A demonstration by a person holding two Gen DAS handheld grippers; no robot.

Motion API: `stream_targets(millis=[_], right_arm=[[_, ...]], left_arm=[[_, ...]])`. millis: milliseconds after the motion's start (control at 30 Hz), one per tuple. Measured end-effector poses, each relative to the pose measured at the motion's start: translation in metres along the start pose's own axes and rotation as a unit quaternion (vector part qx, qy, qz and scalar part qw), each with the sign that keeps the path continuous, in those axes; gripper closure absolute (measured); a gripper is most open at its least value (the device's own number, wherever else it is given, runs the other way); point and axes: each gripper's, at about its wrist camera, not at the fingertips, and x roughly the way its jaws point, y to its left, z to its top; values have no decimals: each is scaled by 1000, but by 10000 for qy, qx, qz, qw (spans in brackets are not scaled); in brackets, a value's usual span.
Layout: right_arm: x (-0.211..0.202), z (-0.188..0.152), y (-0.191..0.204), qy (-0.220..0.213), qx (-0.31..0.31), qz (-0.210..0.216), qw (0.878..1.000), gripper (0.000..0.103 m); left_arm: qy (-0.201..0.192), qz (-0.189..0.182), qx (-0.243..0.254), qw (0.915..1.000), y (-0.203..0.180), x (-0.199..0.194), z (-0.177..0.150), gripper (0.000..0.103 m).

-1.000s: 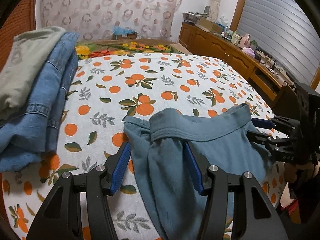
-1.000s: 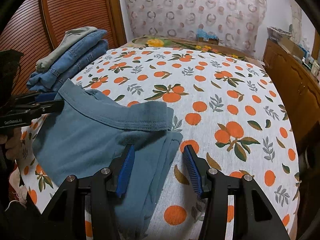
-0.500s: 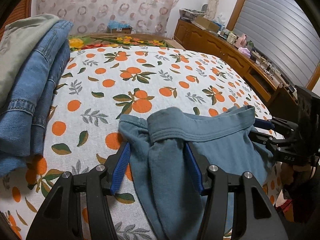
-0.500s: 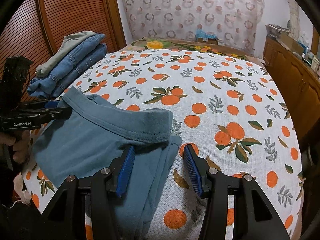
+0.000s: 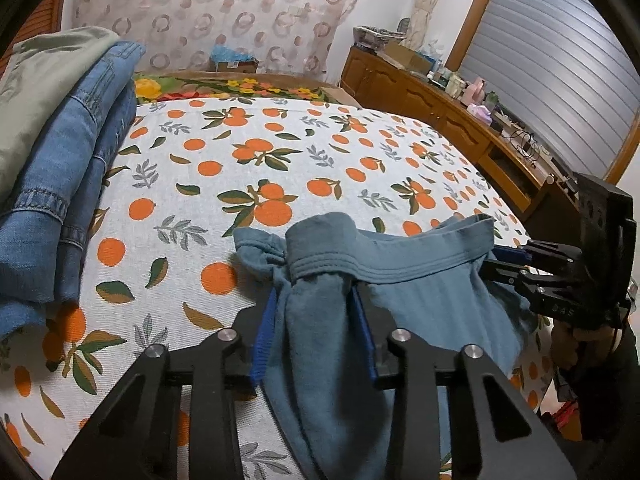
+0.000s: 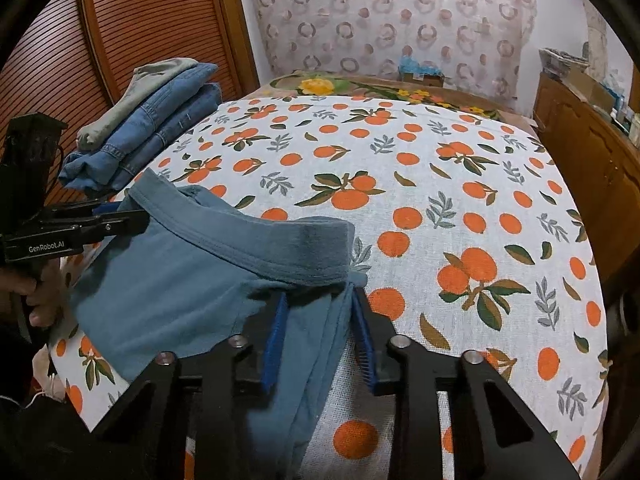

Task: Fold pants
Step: 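Close the left tool on the teal shorts' waistband while the right tool grips beside it, then lift the folded teal shorts with both tools and carry them toward the jeans stack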

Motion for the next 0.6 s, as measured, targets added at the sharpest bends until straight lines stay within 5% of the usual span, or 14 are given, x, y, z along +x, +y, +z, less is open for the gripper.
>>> stream_targets(millis=[133, 600], right_arm=[[1, 1, 0, 11, 16, 144, 9999, 88], [-30, 9, 9, -582, -47, 232, 9980, 92]], left_arm=[[-46, -32, -26, 10000, -1, -3, 1, 79], [-634, -42, 200, 9978, -22, -39, 13, 92]])
